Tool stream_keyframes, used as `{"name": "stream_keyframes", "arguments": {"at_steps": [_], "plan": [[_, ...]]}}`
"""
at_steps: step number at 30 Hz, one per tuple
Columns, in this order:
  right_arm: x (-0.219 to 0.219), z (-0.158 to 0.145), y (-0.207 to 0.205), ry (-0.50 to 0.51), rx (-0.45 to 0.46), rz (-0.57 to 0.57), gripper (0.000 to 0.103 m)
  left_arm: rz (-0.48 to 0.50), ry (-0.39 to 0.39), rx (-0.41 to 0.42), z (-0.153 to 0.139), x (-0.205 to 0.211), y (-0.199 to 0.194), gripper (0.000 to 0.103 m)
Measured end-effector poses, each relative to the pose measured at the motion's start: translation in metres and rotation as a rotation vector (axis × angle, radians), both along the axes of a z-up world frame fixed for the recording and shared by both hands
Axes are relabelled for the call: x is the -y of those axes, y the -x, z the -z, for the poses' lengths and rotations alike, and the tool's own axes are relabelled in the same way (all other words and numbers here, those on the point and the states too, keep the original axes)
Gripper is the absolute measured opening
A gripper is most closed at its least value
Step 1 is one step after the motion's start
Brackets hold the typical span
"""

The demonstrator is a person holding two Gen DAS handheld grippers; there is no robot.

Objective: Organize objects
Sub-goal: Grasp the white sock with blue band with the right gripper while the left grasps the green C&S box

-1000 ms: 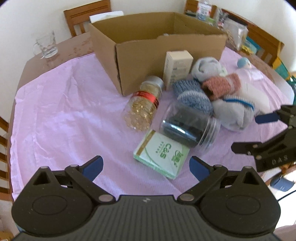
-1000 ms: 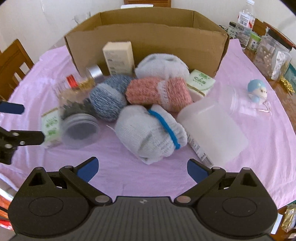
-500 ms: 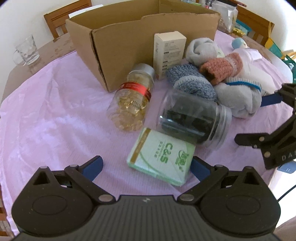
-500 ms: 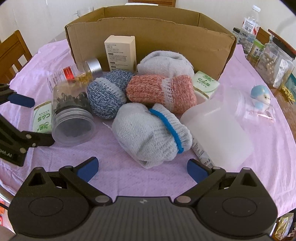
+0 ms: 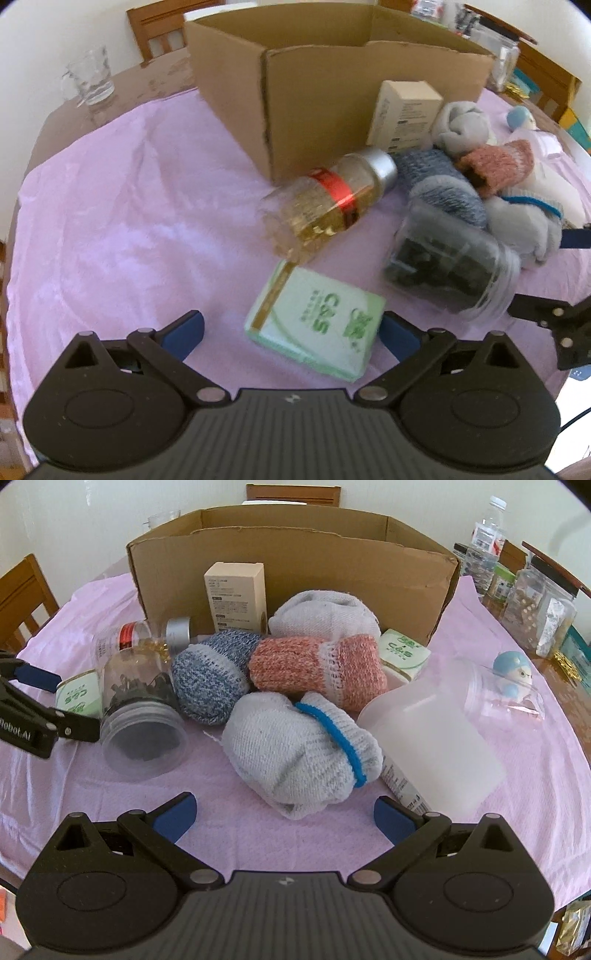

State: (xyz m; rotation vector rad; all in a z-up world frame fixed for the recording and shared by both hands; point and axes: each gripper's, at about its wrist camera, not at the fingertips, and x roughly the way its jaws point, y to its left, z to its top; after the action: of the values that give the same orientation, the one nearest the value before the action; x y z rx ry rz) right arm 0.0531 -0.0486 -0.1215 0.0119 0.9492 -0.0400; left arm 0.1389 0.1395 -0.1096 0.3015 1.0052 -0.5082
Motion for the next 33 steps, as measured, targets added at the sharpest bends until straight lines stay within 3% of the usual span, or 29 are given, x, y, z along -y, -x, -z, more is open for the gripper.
{"name": "stream_keyframes", "arguments": {"at_steps": [7, 14, 22, 33], "plan": [[-0.002, 0.0, -0.016, 0.0, -0.006, 0.044, 0.103, 0.065, 0.024, 0.005, -0.002, 0.012, 0.004, 0.089], [-0.001, -0.001, -0.027, 0.005, -0.011, 0.034, 0.103, 0.069, 0.029, 0.005, -0.004, 0.013, 0.004, 0.084], [0.002, -0.007, -0.029, 0.042, -0.007, 0.024, 0.086, 0.068, 0.028, 0.004, -0.006, 0.013, 0.005, 0.071], [0.008, -0.022, -0.028, 0.039, -0.026, -0.059, 0.082, 0.07, 0.031, -0.025, -0.014, 0.012, 0.014, 0.067]]}}
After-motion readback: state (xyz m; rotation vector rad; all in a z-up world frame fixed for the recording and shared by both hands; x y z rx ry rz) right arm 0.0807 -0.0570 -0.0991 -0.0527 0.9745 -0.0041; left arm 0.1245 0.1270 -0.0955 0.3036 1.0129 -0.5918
